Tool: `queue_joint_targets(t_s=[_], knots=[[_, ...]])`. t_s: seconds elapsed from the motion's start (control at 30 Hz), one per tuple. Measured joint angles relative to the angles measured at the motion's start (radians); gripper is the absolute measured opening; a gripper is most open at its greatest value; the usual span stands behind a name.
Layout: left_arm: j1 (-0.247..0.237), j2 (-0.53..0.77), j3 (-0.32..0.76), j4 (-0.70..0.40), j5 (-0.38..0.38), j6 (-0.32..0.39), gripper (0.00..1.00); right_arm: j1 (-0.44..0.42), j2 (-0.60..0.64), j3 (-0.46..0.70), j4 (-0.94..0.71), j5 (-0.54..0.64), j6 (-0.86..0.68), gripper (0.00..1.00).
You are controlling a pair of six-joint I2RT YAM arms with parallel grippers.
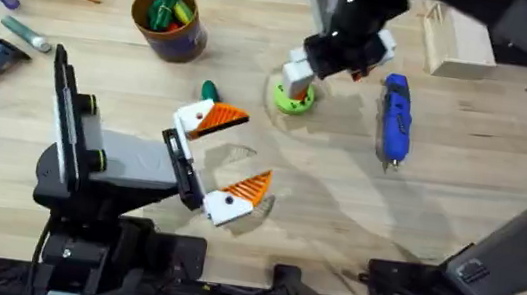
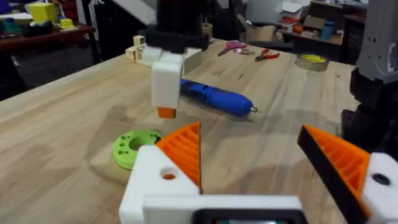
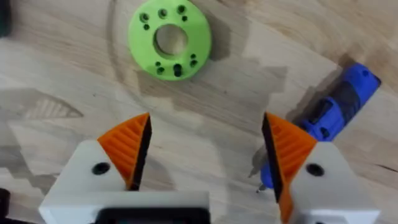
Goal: Pick up the gripper from the table and insert it into the empty holder that is missing its gripper. Then pick up a screw, insert it into the mounting hole, and use the screwdriver to tighten it. Finally, clean up the table by picking up the vegetable and placing it into the bucket.
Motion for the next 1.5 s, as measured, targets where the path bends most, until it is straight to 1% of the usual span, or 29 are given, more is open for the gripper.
queue_joint_targets(t_s=[0.17,0.23,0.33,0.5,0.67,0.87,1.1,1.17,1.37,1.5], knots=[[0.000,0.000,0.000,0.000,0.000,0.000,0.985,0.029,0.052,0.000,0.035,0.000,0.039,0.888],[0.000,0.000,0.000,0.000,0.000,0.000,0.985,0.037,0.068,0.000,0.052,0.000,0.053,0.824],[0.000,0.000,0.000,0.000,0.000,0.000,0.985,0.042,0.087,0.000,0.074,0.000,0.067,0.775],[0.000,0.000,0.000,0.000,0.000,0.000,0.985,0.044,0.120,-0.002,0.105,-0.008,0.097,0.666],[0.000,0.000,0.000,0.000,0.000,0.000,0.985,0.044,0.123,-0.024,0.142,-0.008,0.123,0.647],[0.000,0.000,0.000,0.000,0.000,0.000,0.985,0.044,0.123,-0.089,0.183,-0.009,0.138,0.632],[0.000,0.000,0.000,0.000,0.000,0.000,0.985,0.044,0.123,-0.116,0.237,-0.040,0.143,0.568],[0.000,0.000,0.000,0.000,0.000,0.000,0.985,0.044,0.123,-0.116,0.247,-0.046,0.144,0.529],[0.000,0.000,0.000,0.000,0.000,0.000,0.985,0.044,0.123,-0.116,0.254,-0.054,0.146,0.456],[0.000,0.000,0.000,0.000,0.000,0.000,0.985,0.044,0.123,-0.116,0.255,-0.054,0.146,0.427]])
